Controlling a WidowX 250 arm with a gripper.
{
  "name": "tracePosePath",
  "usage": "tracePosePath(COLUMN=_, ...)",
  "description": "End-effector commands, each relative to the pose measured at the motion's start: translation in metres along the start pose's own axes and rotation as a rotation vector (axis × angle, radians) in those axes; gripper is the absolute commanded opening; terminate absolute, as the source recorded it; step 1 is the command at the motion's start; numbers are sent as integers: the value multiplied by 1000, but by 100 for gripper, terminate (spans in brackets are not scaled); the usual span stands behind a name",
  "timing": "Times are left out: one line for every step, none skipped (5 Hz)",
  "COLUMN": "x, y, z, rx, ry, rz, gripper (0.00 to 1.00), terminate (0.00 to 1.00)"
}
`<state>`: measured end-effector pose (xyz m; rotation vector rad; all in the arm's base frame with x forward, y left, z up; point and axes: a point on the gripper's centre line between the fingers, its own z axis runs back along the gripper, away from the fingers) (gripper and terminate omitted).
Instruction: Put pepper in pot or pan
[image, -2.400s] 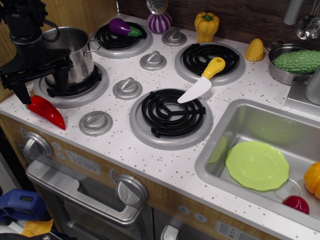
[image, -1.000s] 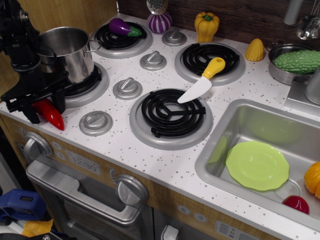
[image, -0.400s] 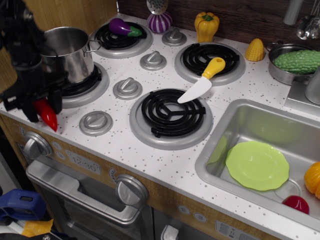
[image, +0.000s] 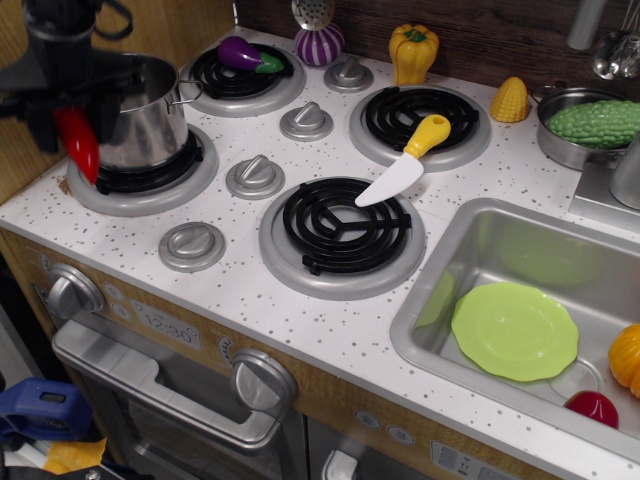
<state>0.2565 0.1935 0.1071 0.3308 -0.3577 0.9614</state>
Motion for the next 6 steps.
tracePosePath(x=49, y=-17, z=22, rx=-97, ry=-150, rz=-121, gripper=0, terminate=0)
tracePosePath(x=64, y=-23, z=16, rx=-147, ry=-151, rz=-168, gripper=0, terminate=0)
tracePosePath(x=71, y=-27, z=7, rx=-191, ry=-158, rz=-209, gripper=100, terminate=0)
tracePosePath(x=74, y=-29, z=7, rx=-220, ry=-111, rz=-202, gripper=100, terminate=0)
tracePosePath(x=74, y=-29, z=7, rx=-220, ry=-111, rz=-202, gripper=100, terminate=0)
tracePosePath(x=74, y=-29, z=7, rx=-220, ry=-111, rz=-202, gripper=100, terminate=100)
